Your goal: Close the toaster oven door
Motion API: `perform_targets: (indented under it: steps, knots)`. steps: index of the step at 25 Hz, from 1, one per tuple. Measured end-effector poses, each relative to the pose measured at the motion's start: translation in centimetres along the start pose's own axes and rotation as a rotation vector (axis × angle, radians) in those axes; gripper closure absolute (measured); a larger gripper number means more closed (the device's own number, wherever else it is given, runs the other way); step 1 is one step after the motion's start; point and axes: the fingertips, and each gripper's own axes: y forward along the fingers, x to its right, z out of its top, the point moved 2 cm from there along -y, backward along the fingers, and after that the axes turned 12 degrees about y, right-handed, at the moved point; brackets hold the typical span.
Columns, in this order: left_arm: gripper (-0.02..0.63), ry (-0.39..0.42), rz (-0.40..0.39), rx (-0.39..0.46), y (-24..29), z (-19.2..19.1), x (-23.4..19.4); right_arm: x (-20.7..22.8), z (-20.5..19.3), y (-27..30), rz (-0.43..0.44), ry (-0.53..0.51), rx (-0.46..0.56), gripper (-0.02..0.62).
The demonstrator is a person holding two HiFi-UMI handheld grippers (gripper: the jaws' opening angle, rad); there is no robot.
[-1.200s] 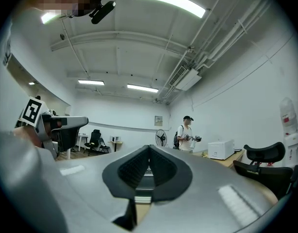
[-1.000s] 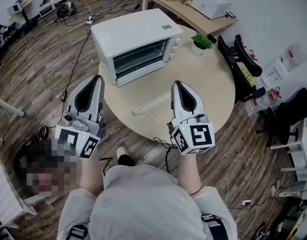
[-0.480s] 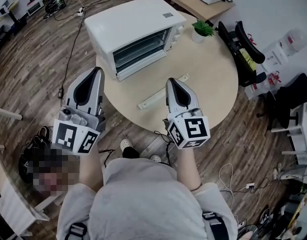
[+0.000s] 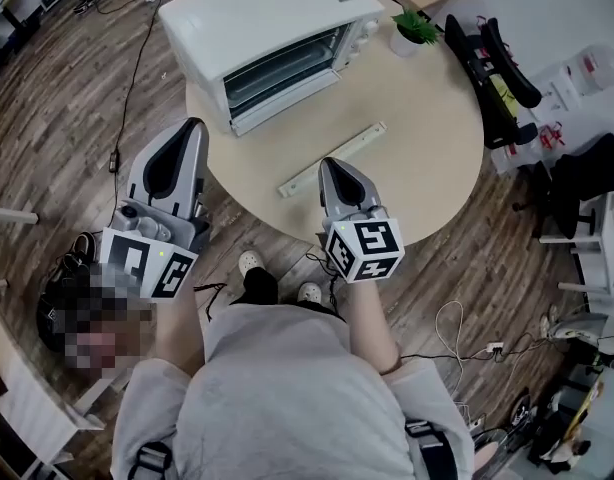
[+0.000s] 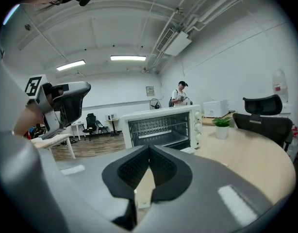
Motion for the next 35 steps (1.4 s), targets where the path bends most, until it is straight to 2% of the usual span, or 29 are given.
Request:
perform_targets:
  steps: [7, 17, 22, 23, 27, 35]
  knots:
    - [0.600, -0.018, 0.000, -0.038, 0.3, -1.8, -0.3, 1.6, -5.7, 0.9, -0.029, 0.070, -0.130, 0.584]
    - [0.600, -0.027, -0.016, -0.066, 1.2, -3.0, -0.3, 2.3, -12.1, 1.4, -0.039, 0.071, -0.289, 0.583]
    - [0.600, -0.026, -0.022, -0.075, 1.4, -3.5, -0.5, 3.2, -15.4, 1.6, -0.061, 0.049, -0.362, 0.580]
    - [0.600, -0.026, -0.023, -0.077, 1.4, -3.6, -0.6, 3.3, -16.0, 1.7, -0.065, 0.041, -0.380, 0.557]
    - [0.600, -0.025, -0.025, -0.089, 1.3, -3.9, -1.0, 3.5, -18.2, 2.0, -0.078, 0.003, -0.440, 0.533]
    - [0.600, -0.017, -0.021, -0.103, 0.8, -4.1, -2.0, 3.5, -19.0, 3.4, -0.100, -0.062, -0.457, 0.492]
